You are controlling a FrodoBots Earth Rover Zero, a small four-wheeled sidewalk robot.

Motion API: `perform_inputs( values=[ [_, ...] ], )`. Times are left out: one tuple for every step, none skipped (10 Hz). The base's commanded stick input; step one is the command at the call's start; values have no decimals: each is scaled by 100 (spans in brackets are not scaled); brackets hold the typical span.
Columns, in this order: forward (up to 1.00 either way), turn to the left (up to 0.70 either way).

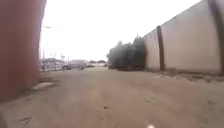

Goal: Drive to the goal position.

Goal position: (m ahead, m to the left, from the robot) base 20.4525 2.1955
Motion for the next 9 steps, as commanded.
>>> perform_inputs(
  values=[
    [100, 17],
    [100, 19],
    [100, 0],
    [100, 0],
    [100, 0],
    [100, 0],
    [100, 0],
    [100, 0],
    [100, 0]
  ],
)
